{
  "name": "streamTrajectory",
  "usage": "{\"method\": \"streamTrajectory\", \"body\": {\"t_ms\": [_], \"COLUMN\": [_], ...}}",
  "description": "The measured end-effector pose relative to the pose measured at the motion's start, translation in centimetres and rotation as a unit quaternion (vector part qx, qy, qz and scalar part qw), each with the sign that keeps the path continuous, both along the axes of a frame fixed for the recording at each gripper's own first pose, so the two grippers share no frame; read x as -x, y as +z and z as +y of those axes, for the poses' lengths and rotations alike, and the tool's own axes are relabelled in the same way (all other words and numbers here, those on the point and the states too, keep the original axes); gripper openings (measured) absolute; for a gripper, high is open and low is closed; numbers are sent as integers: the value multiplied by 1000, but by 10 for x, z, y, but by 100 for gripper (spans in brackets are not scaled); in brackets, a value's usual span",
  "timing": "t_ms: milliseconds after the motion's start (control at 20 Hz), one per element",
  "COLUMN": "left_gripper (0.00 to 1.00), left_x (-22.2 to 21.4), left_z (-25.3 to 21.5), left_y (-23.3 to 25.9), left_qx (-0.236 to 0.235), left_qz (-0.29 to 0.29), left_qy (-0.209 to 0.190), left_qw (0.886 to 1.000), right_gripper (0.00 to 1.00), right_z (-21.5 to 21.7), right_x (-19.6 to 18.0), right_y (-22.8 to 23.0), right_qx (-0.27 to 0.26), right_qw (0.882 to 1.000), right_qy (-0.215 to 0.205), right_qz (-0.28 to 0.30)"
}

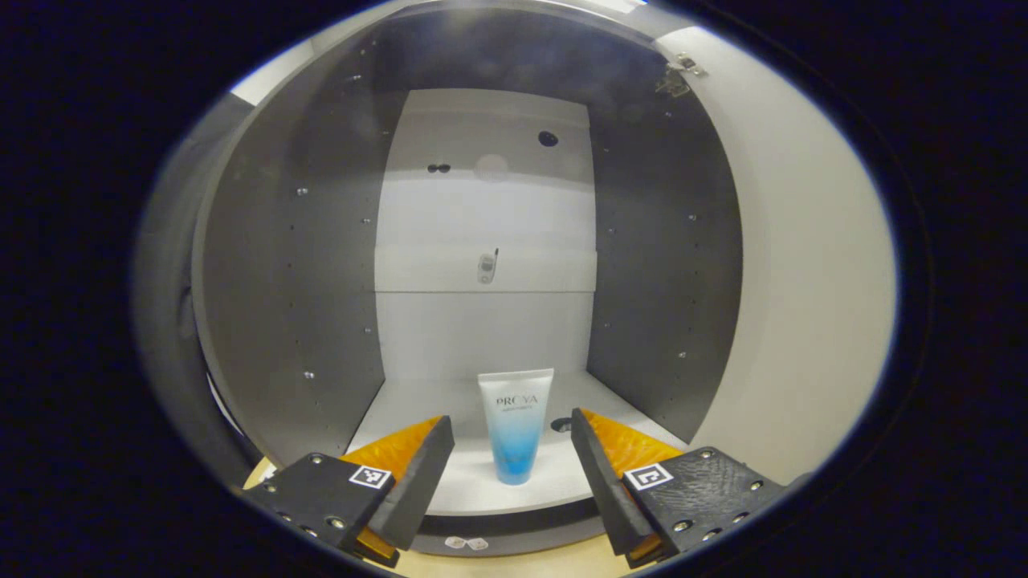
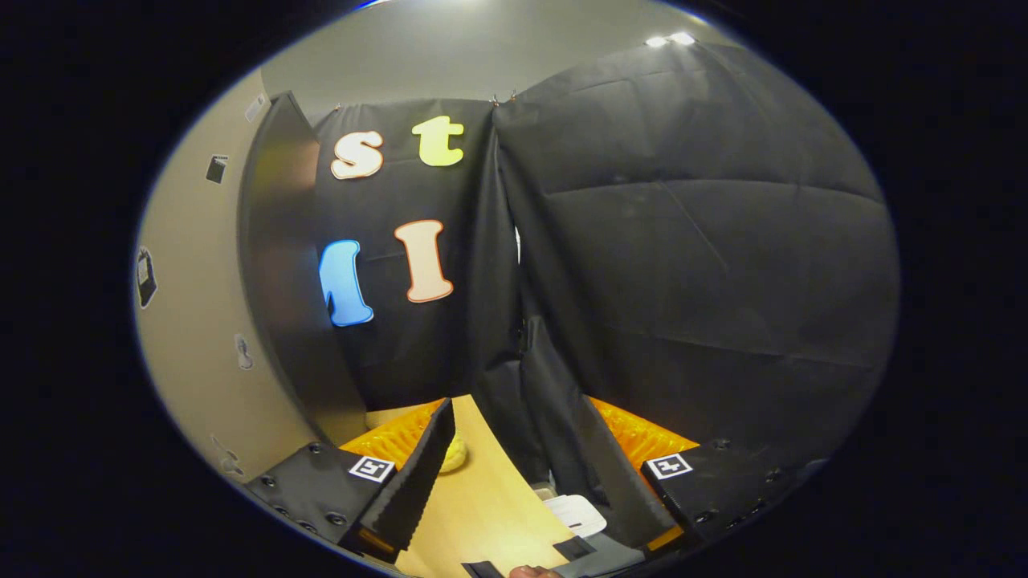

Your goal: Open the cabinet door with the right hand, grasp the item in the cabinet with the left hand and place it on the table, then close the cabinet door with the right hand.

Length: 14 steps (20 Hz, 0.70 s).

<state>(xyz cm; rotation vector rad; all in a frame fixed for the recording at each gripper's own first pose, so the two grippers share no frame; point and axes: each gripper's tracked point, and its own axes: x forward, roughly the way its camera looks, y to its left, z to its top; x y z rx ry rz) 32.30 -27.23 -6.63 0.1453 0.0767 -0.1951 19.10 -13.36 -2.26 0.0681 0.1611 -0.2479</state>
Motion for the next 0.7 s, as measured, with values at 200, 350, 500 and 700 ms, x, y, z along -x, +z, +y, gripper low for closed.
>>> {"method": "streamTrajectory", "body": {"t_ms": [200,350,500,700], "left_gripper": [85,86,84,54], "left_x": [-23,-31,-36,-36], "left_z": [-9,-11,-8,-4], "left_y": [-9,-16,-16,-13], "left_qx": [-3,-6,-9,-7], "left_qz": [3,8,3,-1], "left_qy": [10,15,26,33], "left_qw": [1000,1000,1000,999], "right_gripper": [98,98,98,98], "right_z": [-8,-11,-5,4], "right_x": [-12,-19,-27,-36], "right_y": [1,-3,-5,-6], "right_qx": [-19,-20,-17,-15], "right_qw": [1000,1000,1000,999], "right_qy": [-1,2,16,35], "right_qz": [-9,-4,1,4]}}
